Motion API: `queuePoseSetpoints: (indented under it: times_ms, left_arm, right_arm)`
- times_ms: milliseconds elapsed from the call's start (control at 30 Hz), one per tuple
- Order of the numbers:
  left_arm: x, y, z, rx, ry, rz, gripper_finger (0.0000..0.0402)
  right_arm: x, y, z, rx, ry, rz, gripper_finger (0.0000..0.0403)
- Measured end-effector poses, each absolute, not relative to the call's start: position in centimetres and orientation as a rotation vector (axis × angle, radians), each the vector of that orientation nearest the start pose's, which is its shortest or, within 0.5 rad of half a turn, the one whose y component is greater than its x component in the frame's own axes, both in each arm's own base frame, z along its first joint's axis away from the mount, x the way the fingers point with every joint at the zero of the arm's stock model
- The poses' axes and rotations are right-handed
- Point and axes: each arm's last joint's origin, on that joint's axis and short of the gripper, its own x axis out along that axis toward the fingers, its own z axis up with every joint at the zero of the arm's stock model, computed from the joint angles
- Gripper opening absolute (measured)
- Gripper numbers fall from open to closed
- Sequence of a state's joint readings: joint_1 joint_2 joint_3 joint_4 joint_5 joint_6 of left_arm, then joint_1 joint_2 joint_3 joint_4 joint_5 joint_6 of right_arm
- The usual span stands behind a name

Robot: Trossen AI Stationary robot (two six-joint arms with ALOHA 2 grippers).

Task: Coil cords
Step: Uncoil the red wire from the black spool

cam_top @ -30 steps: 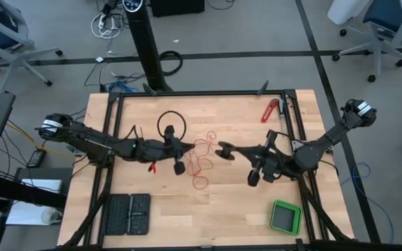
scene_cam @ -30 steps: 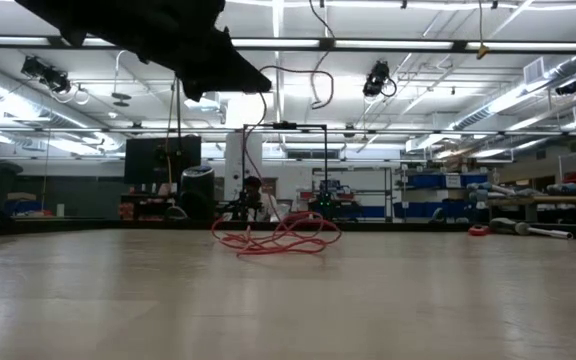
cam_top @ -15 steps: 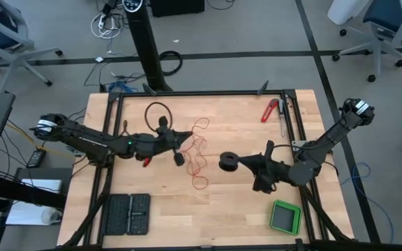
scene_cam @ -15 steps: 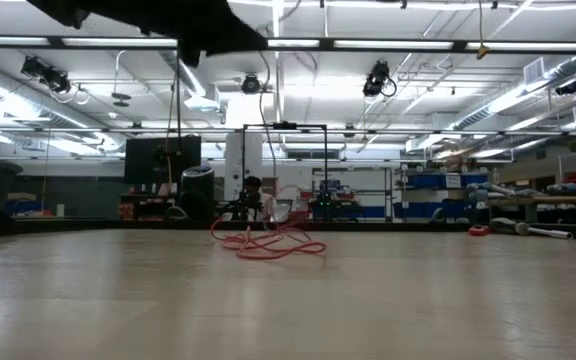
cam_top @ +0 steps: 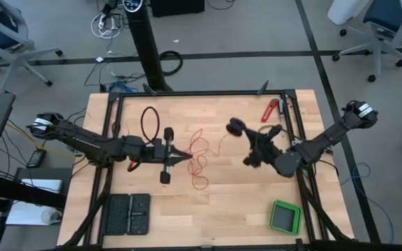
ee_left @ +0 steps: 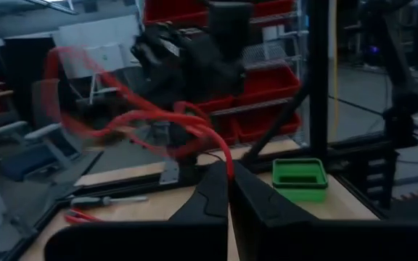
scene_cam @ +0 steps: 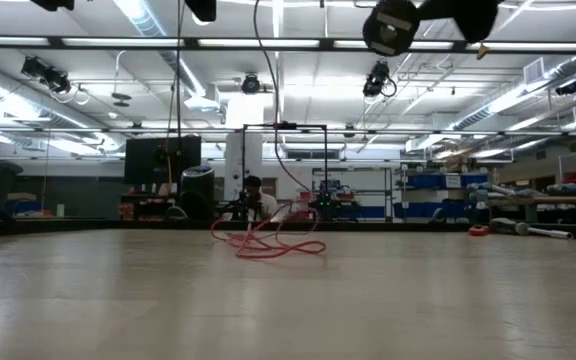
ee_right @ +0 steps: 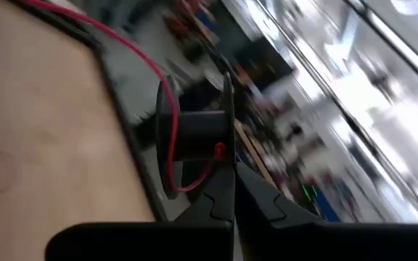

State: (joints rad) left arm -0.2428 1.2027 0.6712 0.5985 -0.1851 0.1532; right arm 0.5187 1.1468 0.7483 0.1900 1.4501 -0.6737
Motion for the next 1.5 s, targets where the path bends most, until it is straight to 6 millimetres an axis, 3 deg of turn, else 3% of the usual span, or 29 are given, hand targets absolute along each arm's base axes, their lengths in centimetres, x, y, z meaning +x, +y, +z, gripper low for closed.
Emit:
queuePoseSetpoints:
  times_ms: [300,533,700,933,1167,1400,1500]
  left_arm:
    - [26.7,-6.4,26.8,0.124,-0.017,-0.098,0.0005]
    - [27.7,-7.0,25.5,0.065,0.017,-0.205,0.0005]
    - [29.2,-7.7,26.4,0.032,0.068,-0.249,0.0005]
    - [31.2,-9.2,27.2,0.076,0.218,-0.261,0.0005]
    - [31.6,-8.2,25.1,0.156,0.442,-0.043,0.0005]
    - [31.6,-7.2,25.1,0.187,0.444,0.169,0.0006]
    - [31.7,-7.1,25.2,0.201,0.438,0.181,0.0025]
  right_arm:
    - [23.3,5.8,28.3,-0.691,0.469,-1.116,0.0000]
    - [24.1,4.7,28.3,-0.639,0.451,-1.152,0.0000]
    - [24.3,4.5,28.8,-0.582,0.402,-1.143,0.0000]
    - [24.5,4.9,29.6,-0.517,0.304,-1.054,0.0000]
    - [23.9,7.2,30.9,-0.520,0.211,-0.932,0.0000]
    - [22.7,9.4,31.9,-0.578,0.192,-0.865,0.0000]
    - [22.1,9.7,32.4,-0.555,0.175,-0.858,0.0000]
